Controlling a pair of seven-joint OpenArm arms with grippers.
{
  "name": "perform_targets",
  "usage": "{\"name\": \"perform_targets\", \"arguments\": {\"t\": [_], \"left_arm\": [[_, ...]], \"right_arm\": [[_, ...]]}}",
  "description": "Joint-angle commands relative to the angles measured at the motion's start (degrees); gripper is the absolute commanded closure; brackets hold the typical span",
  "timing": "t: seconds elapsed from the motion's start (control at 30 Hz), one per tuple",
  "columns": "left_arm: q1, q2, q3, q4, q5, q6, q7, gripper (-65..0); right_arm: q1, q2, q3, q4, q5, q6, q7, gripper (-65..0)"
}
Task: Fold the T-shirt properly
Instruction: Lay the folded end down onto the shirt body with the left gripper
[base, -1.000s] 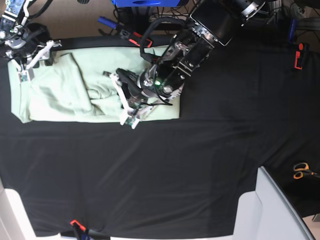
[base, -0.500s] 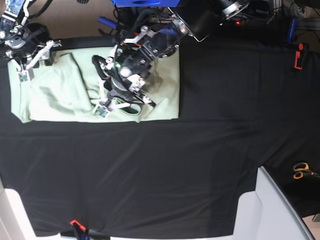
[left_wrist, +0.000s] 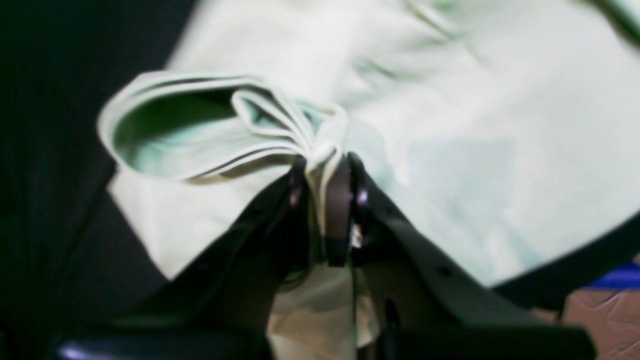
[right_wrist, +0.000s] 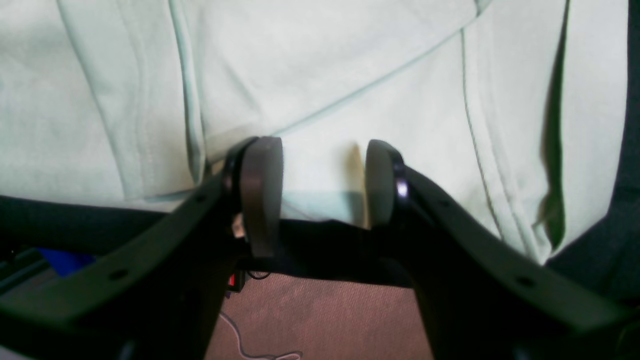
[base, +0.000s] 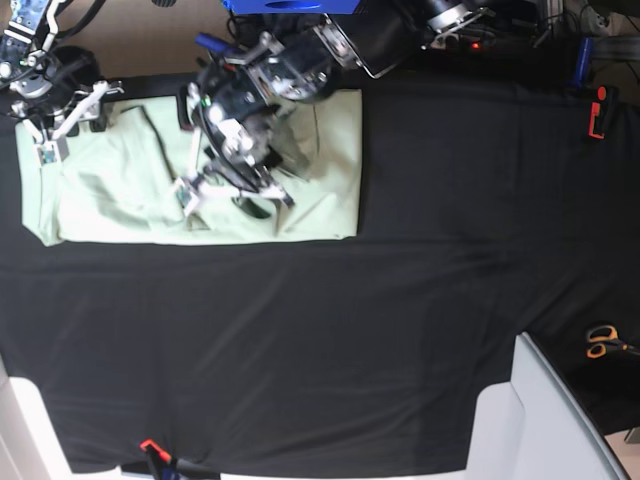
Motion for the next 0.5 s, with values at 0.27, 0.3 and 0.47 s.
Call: {"name": "perform_targets", "arguments": {"t": [0.27,0.3,0.47], "left_arm": [[-1.2,1.1,2.0,-3.1,11.8,0.2,-0.4,0.0],[-1.7,1.1,2.0,-3.1,12.1,0.2,-0.4,0.0],[-3.1,1.1,1.8,-2.6,12.2,0.2,1.4,0.0]], "right_arm": [[0.0,0.6,0.1,0.6,0.6,0.1,0.9,-26.4],[0.0,0.6,0.1,0.6,0.6,0.1,0.9,-26.4],[0.1,0.6,0.1,0.6,0.6,0.1,0.9,-26.4]]}}
